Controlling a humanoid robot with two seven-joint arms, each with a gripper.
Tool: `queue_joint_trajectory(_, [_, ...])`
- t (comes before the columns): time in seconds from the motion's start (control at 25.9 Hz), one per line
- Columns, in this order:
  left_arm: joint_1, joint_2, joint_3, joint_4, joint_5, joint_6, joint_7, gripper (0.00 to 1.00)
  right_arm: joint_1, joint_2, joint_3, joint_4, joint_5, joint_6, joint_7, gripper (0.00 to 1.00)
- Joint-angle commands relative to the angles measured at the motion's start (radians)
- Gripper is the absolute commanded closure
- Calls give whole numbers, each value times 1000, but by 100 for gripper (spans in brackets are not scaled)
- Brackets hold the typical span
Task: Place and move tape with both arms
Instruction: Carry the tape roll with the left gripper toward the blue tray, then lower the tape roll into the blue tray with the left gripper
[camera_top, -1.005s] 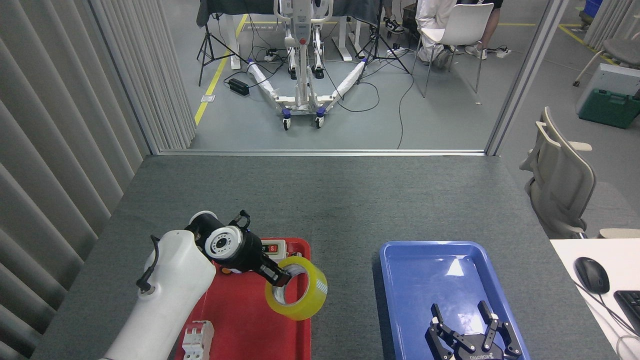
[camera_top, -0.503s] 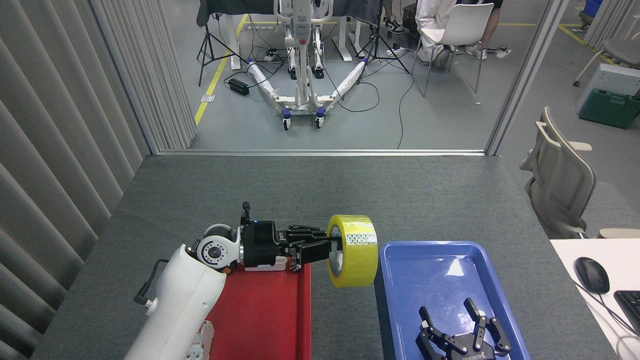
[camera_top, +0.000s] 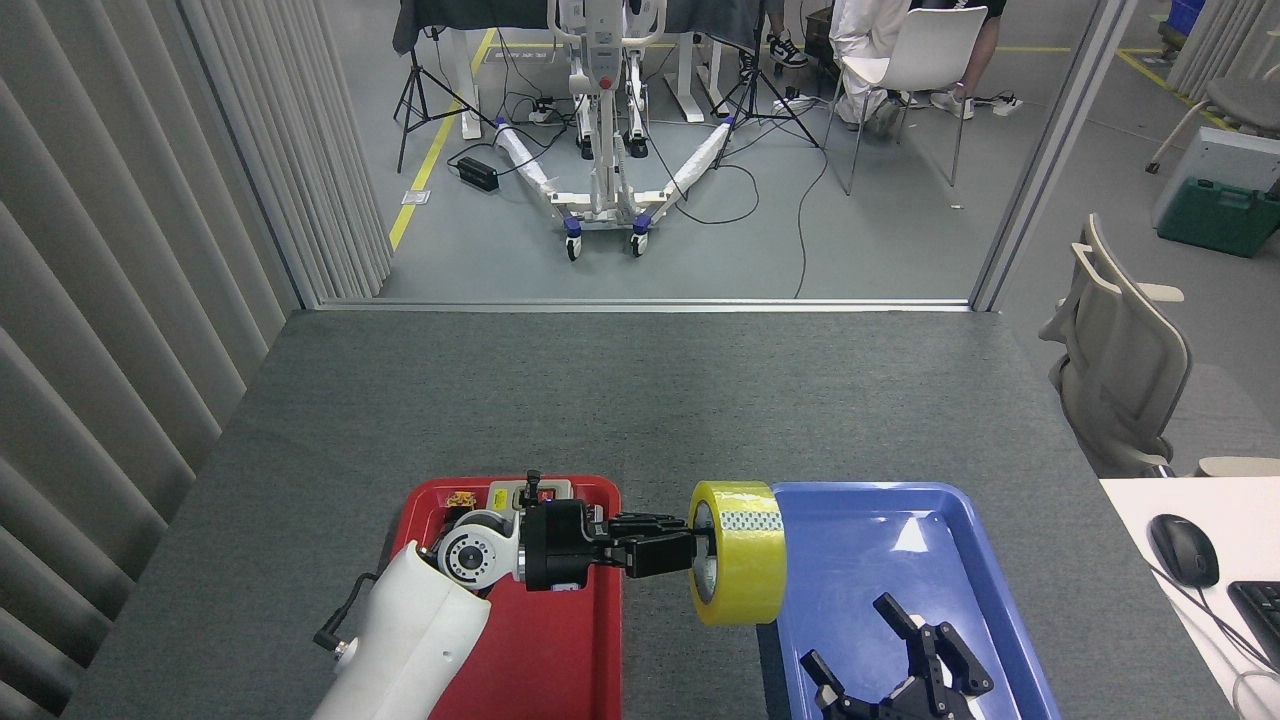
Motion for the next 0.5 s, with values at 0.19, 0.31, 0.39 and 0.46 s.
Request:
queue_joint_trajectory(0.19, [-1,-4,2,17,1,0,0,100,16,-6,-64,-47,-45,-12,-6,0])
queue_joint_trajectory(0.31, [2,-4,2,11,1,0,0,100,17,-9,-64,-47,-45,-12,-6,0])
queue_joint_trajectory(0.39, [5,-4,2,6,3,0,0,100,19,-9,-56,-47,-45,-12,-6,0])
queue_joint_trajectory(0.46, [5,-4,2,-6,3,0,0,100,19,-7,-51,-50,-45,-12,-6,0])
